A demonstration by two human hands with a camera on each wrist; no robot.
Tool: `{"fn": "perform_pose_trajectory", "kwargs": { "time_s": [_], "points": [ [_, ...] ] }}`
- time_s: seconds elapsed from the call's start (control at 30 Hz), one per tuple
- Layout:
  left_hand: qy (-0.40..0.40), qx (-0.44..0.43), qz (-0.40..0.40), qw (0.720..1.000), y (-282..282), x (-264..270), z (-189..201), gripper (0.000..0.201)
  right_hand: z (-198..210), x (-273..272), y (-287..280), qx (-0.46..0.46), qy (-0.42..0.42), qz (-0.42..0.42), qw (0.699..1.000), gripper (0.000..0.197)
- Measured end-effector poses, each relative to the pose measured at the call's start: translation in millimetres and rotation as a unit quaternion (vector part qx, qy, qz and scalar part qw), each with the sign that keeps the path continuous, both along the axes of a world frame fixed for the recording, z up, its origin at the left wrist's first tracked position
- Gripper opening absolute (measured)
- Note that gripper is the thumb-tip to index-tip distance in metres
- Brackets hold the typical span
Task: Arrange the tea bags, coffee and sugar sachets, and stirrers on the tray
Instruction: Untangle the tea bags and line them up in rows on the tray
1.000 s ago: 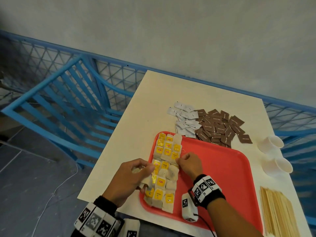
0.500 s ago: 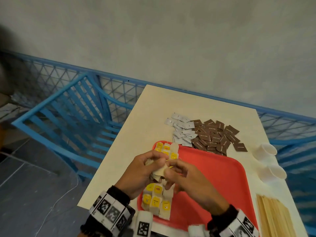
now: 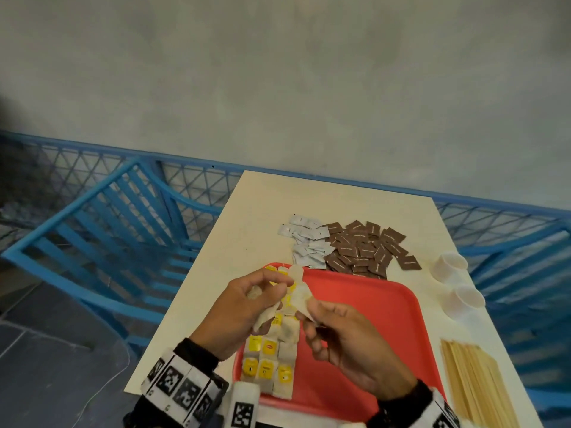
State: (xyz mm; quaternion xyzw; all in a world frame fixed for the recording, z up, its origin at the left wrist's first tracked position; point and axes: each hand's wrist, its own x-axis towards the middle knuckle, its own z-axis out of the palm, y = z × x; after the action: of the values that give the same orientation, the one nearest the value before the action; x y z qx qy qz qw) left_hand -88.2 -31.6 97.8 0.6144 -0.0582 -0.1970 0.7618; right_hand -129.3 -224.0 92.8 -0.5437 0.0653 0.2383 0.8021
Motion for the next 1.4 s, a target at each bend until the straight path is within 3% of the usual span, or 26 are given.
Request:
{"fn": "perform_pose_trajectory", "kwargs": {
  "time_s": [0.07,0.13,0.3,0.37,0.43,0.5,0.57,0.6,0.67,0.8,0.9,1.03,1.1,1.23,1.4],
  "points": [
    [-0.130,0.112,-0.041,0.984,2,-2,11,0.026,0,-2,-6,0.019,0.003,0.017,1.000,0.033],
    [-0.231,0.162,-0.078,0.956,2,-2,20,0.033,-1,-2,-10,0.062,0.005,0.040,0.997,0.037],
    [-0.269,0.138,-0.130,0.944,0,0,35,0.015,-1,-5,-9,0.100,-0.008,0.090,0.991,0.035],
    [-0.273,0.187,-0.105,0.938,2,3,35,0.012,0,-3,-7,0.018,-0.030,0.053,0.998,0.034],
    [-0.278,0.267,-0.070,0.920,5,7,36,0.008,1,-1,-9,-0.123,-0.110,-0.016,0.986,0.032],
    [-0.275,0.327,-0.055,0.903,8,10,39,0.005,3,2,-11,-0.239,-0.222,-0.043,0.944,0.031],
    [-0.272,0.344,-0.062,0.897,10,13,43,0.005,5,5,-3,-0.322,-0.303,-0.012,0.897,0.020],
    [-0.270,0.339,-0.072,0.898,10,13,45,0.004,5,7,5,-0.348,-0.328,-0.006,0.878,0.013],
    [-0.268,0.321,-0.067,0.906,12,15,47,0.001,1,12,16,-0.354,-0.352,-0.013,0.866,0.023],
    [-0.200,0.242,0.026,0.949,20,15,41,0.010,1,19,28,-0.280,-0.326,-0.043,0.902,0.033],
    [-0.130,0.183,0.031,0.974,23,13,34,0.014,6,24,31,-0.233,-0.309,-0.083,0.919,0.028],
    [-0.144,0.182,0.030,0.972,26,18,24,0.015,2,28,29,-0.242,-0.303,-0.049,0.921,0.003],
    [-0.167,0.200,0.025,0.965,29,23,20,0.015,-1,30,25,-0.250,-0.288,-0.057,0.923,0.013],
    [-0.171,0.199,0.014,0.965,33,32,14,0.011,-2,44,31,-0.308,-0.310,-0.073,0.897,0.007],
    [-0.131,0.166,0.023,0.977,34,42,3,0.014,-10,63,40,-0.272,-0.289,-0.063,0.916,0.012]
  ]
}}
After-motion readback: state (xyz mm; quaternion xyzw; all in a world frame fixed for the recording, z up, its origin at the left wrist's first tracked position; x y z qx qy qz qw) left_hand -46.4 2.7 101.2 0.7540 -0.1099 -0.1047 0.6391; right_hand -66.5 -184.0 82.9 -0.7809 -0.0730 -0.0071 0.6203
